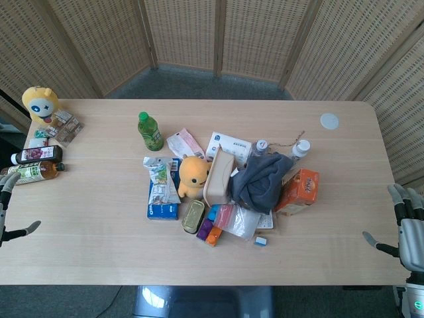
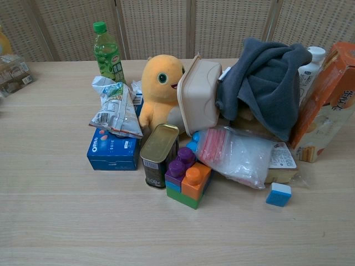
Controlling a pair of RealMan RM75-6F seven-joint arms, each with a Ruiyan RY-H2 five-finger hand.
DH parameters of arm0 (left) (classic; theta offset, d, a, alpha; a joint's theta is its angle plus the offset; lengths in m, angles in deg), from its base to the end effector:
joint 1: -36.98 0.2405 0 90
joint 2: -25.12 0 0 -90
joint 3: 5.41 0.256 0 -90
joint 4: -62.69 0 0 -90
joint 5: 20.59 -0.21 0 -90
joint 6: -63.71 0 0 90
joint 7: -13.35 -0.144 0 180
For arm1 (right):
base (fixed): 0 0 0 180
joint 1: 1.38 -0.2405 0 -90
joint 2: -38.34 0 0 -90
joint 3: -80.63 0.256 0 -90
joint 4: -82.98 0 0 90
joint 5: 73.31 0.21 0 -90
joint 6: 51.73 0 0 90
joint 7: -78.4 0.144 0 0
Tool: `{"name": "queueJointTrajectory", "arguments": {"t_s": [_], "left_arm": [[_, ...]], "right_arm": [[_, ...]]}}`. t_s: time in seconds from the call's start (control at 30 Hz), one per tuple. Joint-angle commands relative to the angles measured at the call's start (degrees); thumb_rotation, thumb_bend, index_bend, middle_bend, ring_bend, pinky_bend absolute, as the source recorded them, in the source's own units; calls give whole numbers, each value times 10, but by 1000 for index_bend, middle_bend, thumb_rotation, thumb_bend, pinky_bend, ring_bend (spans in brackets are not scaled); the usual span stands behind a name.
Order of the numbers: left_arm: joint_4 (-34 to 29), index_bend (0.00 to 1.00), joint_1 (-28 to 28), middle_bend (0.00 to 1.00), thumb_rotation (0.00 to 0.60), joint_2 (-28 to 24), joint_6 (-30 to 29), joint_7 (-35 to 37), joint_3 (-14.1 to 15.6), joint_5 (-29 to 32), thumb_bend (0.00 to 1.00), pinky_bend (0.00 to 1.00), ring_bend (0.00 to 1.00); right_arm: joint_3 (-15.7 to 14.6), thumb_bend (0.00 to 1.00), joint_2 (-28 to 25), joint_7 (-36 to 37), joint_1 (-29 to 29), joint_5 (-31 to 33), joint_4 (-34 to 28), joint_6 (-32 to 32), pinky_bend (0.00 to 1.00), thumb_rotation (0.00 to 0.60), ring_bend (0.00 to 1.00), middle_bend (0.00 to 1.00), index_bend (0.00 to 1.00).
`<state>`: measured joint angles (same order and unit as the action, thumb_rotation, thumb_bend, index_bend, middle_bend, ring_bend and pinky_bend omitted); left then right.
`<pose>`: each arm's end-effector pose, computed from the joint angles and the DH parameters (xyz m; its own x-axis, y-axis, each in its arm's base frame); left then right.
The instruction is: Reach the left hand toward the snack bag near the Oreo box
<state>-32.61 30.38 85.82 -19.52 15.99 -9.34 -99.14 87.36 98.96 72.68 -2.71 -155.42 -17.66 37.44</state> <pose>-0.3164 0.1931 0.1788 0.3455 -0.0010 0.9384 0.9349 0.0870 -0.3441 -0.2971 -0.1734 0.1874 0.4073 0.0984 0.9080 -0.9116 0.1032 0.3978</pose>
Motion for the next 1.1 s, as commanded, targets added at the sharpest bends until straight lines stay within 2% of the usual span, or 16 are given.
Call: {"name": "queueJointTrajectory", "arguments": {"t_s": [0.03,0.3,0.53,0.67,0.83,1.0,1.1], "left_arm": [[1,0,0,0,600,1,2,-3,1,-1,0,0,0],[27,0,-13,0,600,13,11,-17,4,-31,0,0,0],[150,0,-98,0,600,44,50,-66,0,-138,0,0,0],[195,0,-151,0,600,64,84,-95,-3,-180,0,0,0],[209,0,-208,0,600,108,180,-131,-18,-145,0,0,0],[212,0,-249,0,600,156,232,-176,-30,-118,0,0,0],[205,0,-268,0,600,182,265,-195,-46,-79,0,0,0]], "right_arm": [[-1,0,-3,3,1,-1,-3,1,0,533,0,0,0],[0,0,-5,6,3,-3,-7,4,0,532,0,0,0],[1,0,-9,16,3,-2,-11,3,0,531,0,0,0],[1,0,-12,22,4,-5,-16,6,0,532,0,0,0],[1,0,-18,35,5,-5,-20,3,0,537,0,0,0],[3,0,-22,45,5,-2,-20,3,0,532,0,0,0],[2,0,-26,56,5,-1,-22,-2,0,534,0,0,0]]}}
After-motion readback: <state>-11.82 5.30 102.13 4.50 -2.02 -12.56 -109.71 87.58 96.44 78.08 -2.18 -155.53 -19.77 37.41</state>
